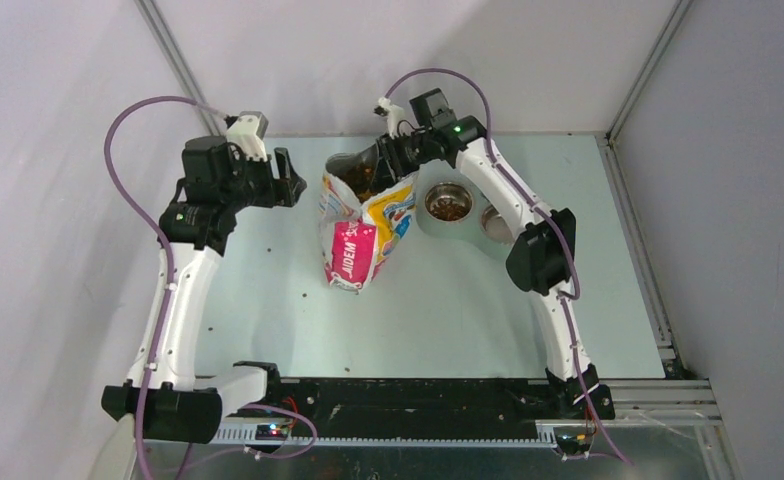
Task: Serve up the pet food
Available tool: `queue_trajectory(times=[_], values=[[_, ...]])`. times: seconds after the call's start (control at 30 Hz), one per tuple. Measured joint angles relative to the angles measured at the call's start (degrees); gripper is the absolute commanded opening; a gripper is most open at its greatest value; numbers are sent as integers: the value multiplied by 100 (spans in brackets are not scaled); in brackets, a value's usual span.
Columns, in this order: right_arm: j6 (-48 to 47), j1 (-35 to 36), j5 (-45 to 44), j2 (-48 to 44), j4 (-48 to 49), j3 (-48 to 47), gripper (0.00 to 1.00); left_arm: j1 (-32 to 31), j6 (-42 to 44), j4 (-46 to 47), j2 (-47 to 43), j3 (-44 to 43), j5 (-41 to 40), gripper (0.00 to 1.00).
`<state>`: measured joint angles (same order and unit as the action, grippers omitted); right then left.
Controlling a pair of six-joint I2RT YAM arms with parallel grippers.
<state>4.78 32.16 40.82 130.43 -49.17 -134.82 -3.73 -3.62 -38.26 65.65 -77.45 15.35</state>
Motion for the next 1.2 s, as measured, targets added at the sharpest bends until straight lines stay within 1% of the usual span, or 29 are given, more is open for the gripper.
queue_trajectory(times=[0.23,0.47,0.77,1.0,1.2], values=[[706,-251,789,0,105,0,0,0,55,-44,42,-105,-13,75],[1635,-466,1311,0,527,0,0,0,280,-192,122,-249,-76,75],[2448,-651,1394,0,1025,0,0,0,977,-492,420,-706,-286,74],[2796,-835,1303,-46,1167,0,0,0,1462,-909,798,-1438,-297,73],[2938,-1005,1187,-214,1180,0,0,0,1665,-1158,839,-1515,-227,73]])
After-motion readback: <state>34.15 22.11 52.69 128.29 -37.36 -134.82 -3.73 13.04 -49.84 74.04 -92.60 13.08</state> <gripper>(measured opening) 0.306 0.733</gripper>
